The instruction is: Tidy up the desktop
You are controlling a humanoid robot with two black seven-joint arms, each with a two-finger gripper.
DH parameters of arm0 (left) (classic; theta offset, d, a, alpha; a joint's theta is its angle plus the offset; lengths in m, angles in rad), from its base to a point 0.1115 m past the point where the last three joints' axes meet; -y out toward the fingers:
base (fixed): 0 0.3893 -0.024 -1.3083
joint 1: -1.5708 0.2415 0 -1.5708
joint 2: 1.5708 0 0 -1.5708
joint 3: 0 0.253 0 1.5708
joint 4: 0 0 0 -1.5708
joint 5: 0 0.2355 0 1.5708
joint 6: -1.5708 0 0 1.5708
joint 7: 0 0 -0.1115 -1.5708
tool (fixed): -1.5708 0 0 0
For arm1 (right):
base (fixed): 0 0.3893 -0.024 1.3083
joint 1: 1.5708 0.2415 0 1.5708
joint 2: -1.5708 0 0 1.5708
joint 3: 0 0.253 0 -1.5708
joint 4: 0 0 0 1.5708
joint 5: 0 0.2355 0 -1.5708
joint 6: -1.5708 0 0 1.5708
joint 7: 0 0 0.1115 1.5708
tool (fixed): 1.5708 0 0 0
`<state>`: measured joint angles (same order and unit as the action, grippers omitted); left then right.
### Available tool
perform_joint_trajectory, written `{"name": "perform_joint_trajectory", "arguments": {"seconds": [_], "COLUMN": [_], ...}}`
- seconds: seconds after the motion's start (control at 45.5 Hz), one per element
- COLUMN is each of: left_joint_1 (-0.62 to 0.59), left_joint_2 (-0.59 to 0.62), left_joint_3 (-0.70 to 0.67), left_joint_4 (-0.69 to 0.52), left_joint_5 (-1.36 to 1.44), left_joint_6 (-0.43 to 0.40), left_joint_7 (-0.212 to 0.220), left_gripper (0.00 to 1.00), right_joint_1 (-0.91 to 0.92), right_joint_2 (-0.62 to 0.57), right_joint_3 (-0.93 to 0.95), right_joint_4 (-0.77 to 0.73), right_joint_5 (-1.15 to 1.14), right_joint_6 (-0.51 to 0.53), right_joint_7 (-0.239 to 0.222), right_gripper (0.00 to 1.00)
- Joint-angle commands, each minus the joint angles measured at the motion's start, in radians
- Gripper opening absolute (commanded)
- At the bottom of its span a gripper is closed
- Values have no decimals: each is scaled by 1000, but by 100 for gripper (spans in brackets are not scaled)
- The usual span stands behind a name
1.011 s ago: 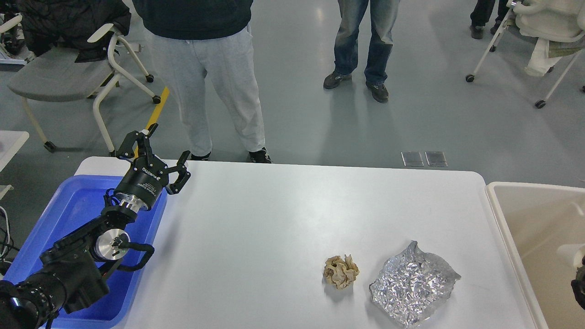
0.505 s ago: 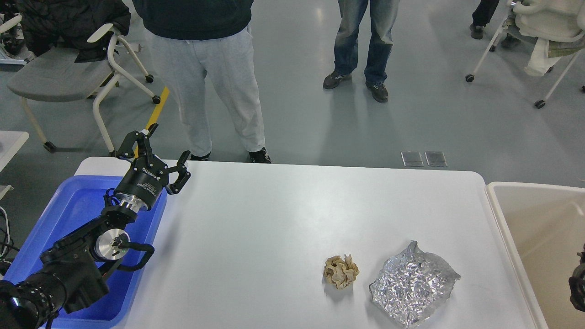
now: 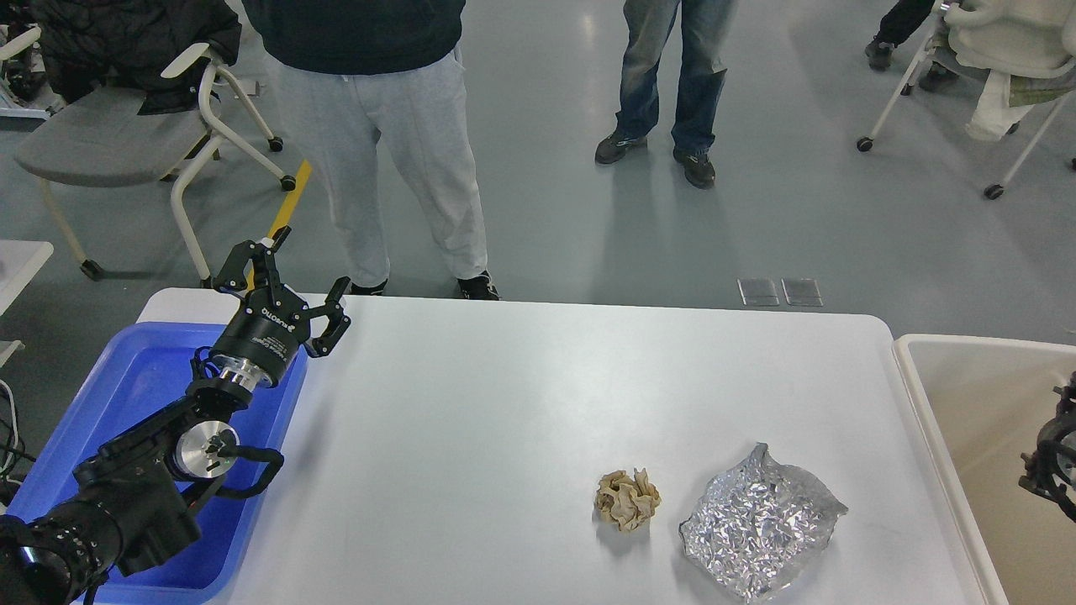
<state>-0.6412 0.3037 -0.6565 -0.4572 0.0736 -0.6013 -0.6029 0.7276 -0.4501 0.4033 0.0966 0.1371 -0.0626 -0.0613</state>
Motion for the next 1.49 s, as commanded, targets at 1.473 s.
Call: {"name": "perform_joint_trajectory", "arguments": {"seconds": [1.473], "left_joint_1": [0], "left_joint_2": [0], "left_joint_3": [0], "left_joint_4": [0], "left_joint_5": [0], "left_joint_6": [0], "left_joint_7": [0], "left_gripper": [100], "right_joint_1": [-40], "right_joint_2": [337], "right_joint_3": [427], "right_joint_4": [477], "right_joint_5": [13], "right_joint_6": [388], "right_joint_7": [0], "right_gripper": [100]}}
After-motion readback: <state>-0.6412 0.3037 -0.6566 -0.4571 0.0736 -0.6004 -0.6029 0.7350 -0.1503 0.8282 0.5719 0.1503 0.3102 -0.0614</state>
